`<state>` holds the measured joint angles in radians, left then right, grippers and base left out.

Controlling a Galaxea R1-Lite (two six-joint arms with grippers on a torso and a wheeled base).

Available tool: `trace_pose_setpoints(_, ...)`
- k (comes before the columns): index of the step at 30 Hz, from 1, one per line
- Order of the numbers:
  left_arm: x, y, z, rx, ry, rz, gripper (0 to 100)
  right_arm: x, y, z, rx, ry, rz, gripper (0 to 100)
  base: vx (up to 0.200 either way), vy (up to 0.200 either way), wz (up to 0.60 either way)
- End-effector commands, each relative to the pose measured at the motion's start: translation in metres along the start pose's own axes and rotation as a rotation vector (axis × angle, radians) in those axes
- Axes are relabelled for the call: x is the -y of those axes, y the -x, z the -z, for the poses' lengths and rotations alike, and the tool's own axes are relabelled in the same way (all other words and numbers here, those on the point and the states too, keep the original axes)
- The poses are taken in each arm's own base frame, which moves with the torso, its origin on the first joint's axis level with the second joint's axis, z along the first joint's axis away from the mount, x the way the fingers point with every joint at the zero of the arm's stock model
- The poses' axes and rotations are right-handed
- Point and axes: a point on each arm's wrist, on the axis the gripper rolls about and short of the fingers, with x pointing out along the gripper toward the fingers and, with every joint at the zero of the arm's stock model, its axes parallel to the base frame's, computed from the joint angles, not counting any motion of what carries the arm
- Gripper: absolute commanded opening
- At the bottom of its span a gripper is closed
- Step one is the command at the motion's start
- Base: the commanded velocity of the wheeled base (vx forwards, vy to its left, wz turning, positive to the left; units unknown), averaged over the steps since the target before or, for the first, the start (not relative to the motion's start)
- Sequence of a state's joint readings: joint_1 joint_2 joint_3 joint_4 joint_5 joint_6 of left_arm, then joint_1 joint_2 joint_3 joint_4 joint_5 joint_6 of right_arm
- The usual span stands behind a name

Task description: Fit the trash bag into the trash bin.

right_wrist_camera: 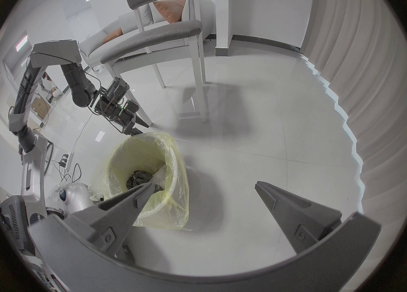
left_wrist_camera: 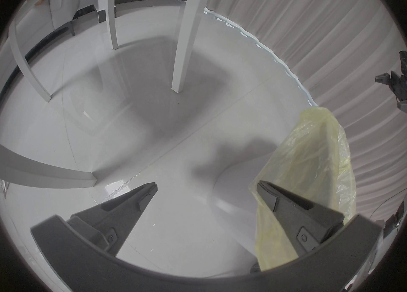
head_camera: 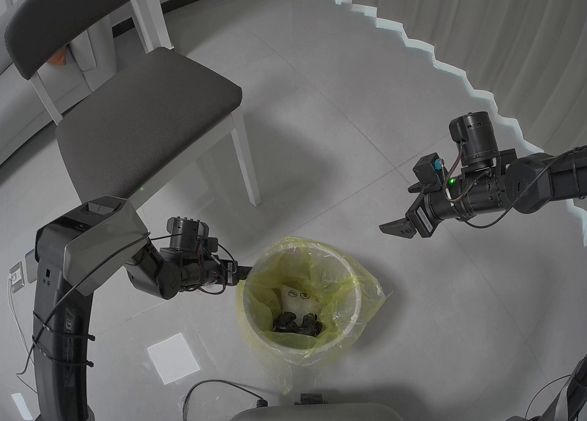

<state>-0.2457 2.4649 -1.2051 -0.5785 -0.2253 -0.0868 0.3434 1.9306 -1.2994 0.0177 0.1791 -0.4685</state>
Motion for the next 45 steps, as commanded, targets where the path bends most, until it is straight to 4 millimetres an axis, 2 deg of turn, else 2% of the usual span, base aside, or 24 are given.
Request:
trace_pose_setpoints(1,0.0,-0.002,-0.005,0.016,-0.007,-0.008,100,-0.001,0.0,0.0,-0.001,0.003,-0.002,100,0.0,0.0,0.0)
trace_pose_setpoints(6,0.004,0.002,-0.005,0.018,-0.008,-0.024,100,-0.001,0.0,0.0,-0.001,0.003,-0.004,100,0.0,0.0,0.0)
trace_pose_setpoints(9,0.006,0.015,-0.012,0.034,-0.003,-0.026,100,-0.001,0.0,0.001,-0.008,0.001,-0.008,100,0.0,0.0,0.0)
trace_pose_setpoints(13,0.005,0.034,-0.01,0.026,0.015,-0.036,100,-0.001,0.0,0.004,-0.021,-0.012,-0.014,100,0.0,0.0,0.0)
trace_pose_setpoints(17,-0.002,0.049,-0.009,0.025,0.11,-0.053,100,0.002,0.0,0.008,-0.042,-0.026,-0.013,100,0.0,0.0,0.0)
trace_pose_setpoints(24,0.005,0.076,-0.02,0.065,0.17,-0.041,100,0.003,-0.001,0.018,-0.088,-0.044,-0.025,100,0.0,0.0,0.0)
trace_pose_setpoints(30,0.008,0.09,-0.016,0.058,0.209,-0.041,100,0.006,0.0,0.026,-0.11,-0.058,-0.021,100,0.0,0.0,0.0)
trace_pose_setpoints(34,0.01,0.102,-0.028,0.107,0.22,-0.051,100,0.013,0.004,0.03,-0.118,-0.096,-0.004,100,0.0,0.0,0.0)
trace_pose_setpoints(36,0.009,0.12,-0.042,0.17,0.164,-0.066,100,0.017,0.019,0.026,-0.104,-0.133,0.017,100,0.0,0.0,0.0)
trace_pose_setpoints(39,0.005,0.136,-0.052,0.216,0.126,-0.085,100,0.018,0.031,0.027,-0.104,-0.183,0.031,100,0.0,0.0,0.0)
trace_pose_setpoints(40,0.001,0.147,-0.057,0.246,0.126,-0.11,100,0.019,0.042,0.026,-0.095,-0.227,0.047,100,0.0,0.0,0.0)
trace_pose_setpoints(44,-0.012,0.17,-0.059,0.281,0.103,-0.171,100,0.018,0.062,0.029,-0.088,-0.331,0.091,100,0.0,0.0,0.0)
trace_pose_setpoints(45,-0.012,0.17,-0.059,0.281,0.103,-0.171,100,0.018,0.062,0.029,-0.088,-0.331,0.091,100,0.0,0.0,0.0)
